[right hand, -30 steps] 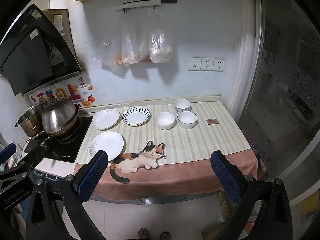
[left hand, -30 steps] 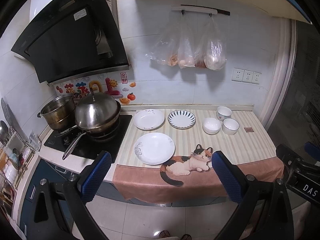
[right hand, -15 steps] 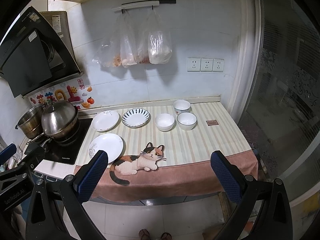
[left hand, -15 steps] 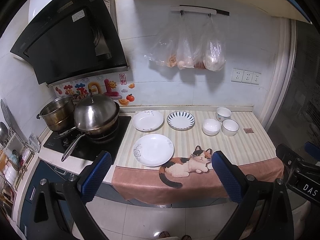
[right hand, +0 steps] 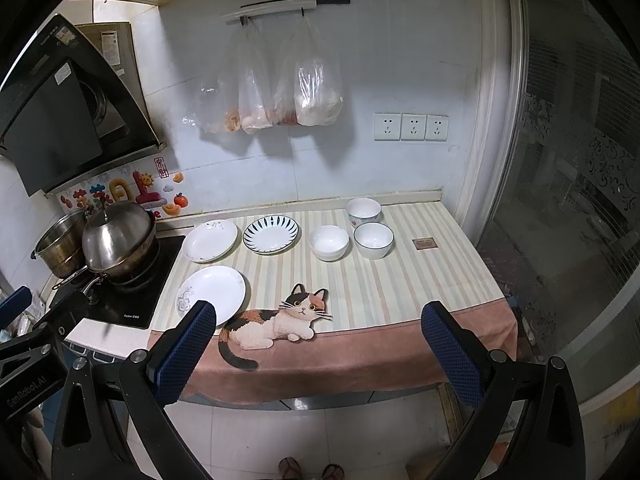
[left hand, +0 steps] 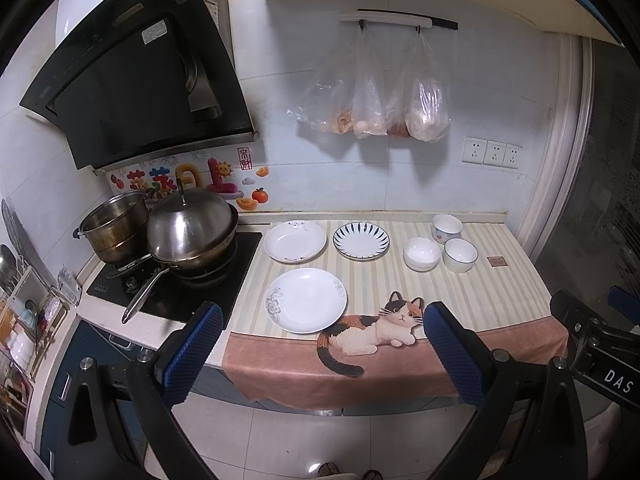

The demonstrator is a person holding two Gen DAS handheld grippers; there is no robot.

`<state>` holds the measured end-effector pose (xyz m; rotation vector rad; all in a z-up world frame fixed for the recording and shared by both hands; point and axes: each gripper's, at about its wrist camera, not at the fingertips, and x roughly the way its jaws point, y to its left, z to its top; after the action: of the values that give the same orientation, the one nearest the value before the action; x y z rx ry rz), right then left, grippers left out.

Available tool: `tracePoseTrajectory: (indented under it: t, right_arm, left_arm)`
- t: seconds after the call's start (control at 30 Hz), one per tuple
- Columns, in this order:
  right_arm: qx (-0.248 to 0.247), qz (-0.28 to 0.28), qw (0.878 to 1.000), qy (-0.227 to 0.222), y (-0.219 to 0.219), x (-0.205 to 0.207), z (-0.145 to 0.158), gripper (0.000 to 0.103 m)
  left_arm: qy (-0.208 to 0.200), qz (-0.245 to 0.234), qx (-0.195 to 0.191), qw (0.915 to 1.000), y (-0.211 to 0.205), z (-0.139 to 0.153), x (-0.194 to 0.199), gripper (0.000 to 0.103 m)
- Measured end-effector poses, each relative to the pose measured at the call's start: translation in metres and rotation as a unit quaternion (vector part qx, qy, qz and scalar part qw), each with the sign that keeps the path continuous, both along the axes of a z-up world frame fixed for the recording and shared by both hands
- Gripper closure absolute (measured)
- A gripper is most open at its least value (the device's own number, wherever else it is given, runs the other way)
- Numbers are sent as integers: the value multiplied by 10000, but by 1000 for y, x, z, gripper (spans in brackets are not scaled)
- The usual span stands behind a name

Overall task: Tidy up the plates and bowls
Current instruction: 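Grasp the rim of the grey-flower white plate with both tools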

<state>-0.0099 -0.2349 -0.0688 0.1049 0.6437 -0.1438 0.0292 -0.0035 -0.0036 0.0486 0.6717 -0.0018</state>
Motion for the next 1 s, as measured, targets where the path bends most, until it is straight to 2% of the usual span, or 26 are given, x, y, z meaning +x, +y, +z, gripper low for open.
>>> tracePoseTrajectory:
  t: [0.3,0.5,0.67,0.77,0.83,0.93,1.0]
  right_arm:
    - [67,63,10000,-11,-5,6,-3,0]
    - [524,453,9976,84,-13,36,-27,0]
    - [927,866,9892,732,2,112,-85,0]
    - [1104,1037,9830,1036,18,162,-128,0]
    - [1019,1173,9812,1143,33,196,-156,0]
    - [995,1319,9762,1404,59,252,-202,0]
    - [1180,1351,9685,1728,74,291,-234,0]
  left_arm:
    - [49,68,10,10000,-2,-2,6,0]
    - [180,505,-61,9985,16,-33,43,0]
    - [760,720,-70,9945,52,-92,116,0]
    - [1282,768,-19,9888,78,-139,169,0]
    - [1717,743,-98,9823,97,-173,204,0]
    - [2070,750,-46,9755,121,-215,249,0]
    - [2282,717,-50,9710,133,-237,274,1]
